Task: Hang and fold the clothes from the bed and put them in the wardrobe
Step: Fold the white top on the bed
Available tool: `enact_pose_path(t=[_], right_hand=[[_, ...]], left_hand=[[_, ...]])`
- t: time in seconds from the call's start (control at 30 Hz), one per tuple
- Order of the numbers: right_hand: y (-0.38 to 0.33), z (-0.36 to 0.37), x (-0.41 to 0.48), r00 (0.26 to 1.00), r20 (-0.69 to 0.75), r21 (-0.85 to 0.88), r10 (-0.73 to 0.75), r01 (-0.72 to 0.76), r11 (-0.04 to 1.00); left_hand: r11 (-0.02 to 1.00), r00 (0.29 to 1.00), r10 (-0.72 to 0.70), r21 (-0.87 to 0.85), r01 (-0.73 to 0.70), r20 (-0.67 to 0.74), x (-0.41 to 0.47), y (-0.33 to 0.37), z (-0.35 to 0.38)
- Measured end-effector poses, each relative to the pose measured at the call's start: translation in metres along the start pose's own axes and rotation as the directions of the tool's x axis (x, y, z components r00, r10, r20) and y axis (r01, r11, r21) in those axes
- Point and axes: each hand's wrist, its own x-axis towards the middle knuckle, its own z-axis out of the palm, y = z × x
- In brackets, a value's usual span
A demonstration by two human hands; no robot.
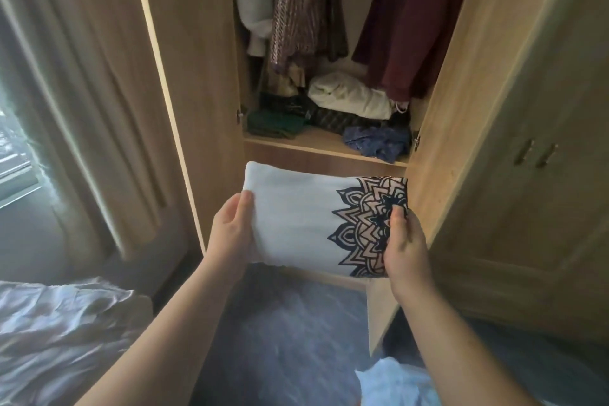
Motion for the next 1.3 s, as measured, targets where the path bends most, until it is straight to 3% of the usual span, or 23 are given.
enact_pose_path(t=[0.3,0.57,0.67,0.8,0.9,1.07,1.3], right_hand=[[0.055,0.041,0.144,0.997,0.051,-0.036,0.056,-0.054,0.998],[0.112,0.124,0.287,0.995,-0.038,-0.086,0.089,-0.092,0.992],[0.125,0.162,0.344,0.987,-0.061,-0.096,0.146,-0.152,0.984],[0.149,0.208,0.413,0.969,-0.122,-0.075,0.215,-0.225,0.971],[0.175,0.228,0.457,0.955,-0.156,-0.072,0.252,-0.265,0.961],[0.217,0.239,0.524,0.935,-0.186,-0.113,0.302,-0.326,0.939],[0.247,0.255,0.634,0.964,-0.177,-0.295,0.199,-0.245,0.924]], left_hand=[[0.998,0.999,0.002,0.055,0.0,-0.039,0.133,-0.038,0.07],[0.999,0.99,-0.054,0.006,0.053,0.132,0.314,-0.088,0.113],[0.999,0.968,-0.045,-0.016,0.05,0.245,0.39,-0.093,0.128],[0.993,0.949,-0.115,0.029,0.111,0.295,0.484,-0.105,0.147],[0.987,0.953,-0.151,0.096,0.13,0.263,0.538,-0.125,0.169],[0.974,0.971,-0.097,0.222,0.047,0.22,0.6,-0.154,0.214],[0.871,0.995,0.029,0.487,-0.071,0.094,0.682,-0.174,0.284]])
